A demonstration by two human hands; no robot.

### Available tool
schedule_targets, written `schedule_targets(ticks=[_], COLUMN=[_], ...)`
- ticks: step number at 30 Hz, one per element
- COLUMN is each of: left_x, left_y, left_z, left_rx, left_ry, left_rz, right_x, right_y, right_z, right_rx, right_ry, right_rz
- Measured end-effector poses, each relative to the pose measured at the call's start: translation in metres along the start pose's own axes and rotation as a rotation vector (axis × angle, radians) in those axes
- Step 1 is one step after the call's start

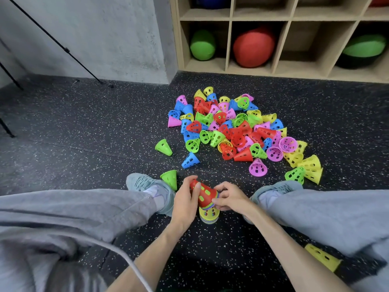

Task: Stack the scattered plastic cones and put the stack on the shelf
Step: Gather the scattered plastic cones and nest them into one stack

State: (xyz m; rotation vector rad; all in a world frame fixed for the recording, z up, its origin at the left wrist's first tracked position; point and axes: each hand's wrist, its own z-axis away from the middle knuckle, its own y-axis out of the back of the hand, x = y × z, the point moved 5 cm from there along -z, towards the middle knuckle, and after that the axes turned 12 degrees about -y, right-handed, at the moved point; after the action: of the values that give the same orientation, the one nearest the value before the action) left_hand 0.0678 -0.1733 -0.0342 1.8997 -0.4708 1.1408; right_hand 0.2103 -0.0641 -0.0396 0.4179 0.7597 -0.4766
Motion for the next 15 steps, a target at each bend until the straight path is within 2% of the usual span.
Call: schedule_targets(ticks=[3,9,15], left_x=[-0.004,-0.006,-0.028], left_y=[-0.003,-0.012,-0.029], left_z=[0.005,0.004,0.016], left_rx=[-0.130,-0.238,-0.433], left_ry=[-0.017,-0.020,-0.072], left_rz=[-0.053,-0.071,-0.116], right_x=[0.017,0.032,0.034], right_y=[-0.003,-0.001,-0.004], right_z=[-0.003,-0.008,-0.008], right_rx=[0.046,0.150,0.139], right_ry=[-0.003,-0.001,-0.016], right_rz=[0.035,0.100,0.113])
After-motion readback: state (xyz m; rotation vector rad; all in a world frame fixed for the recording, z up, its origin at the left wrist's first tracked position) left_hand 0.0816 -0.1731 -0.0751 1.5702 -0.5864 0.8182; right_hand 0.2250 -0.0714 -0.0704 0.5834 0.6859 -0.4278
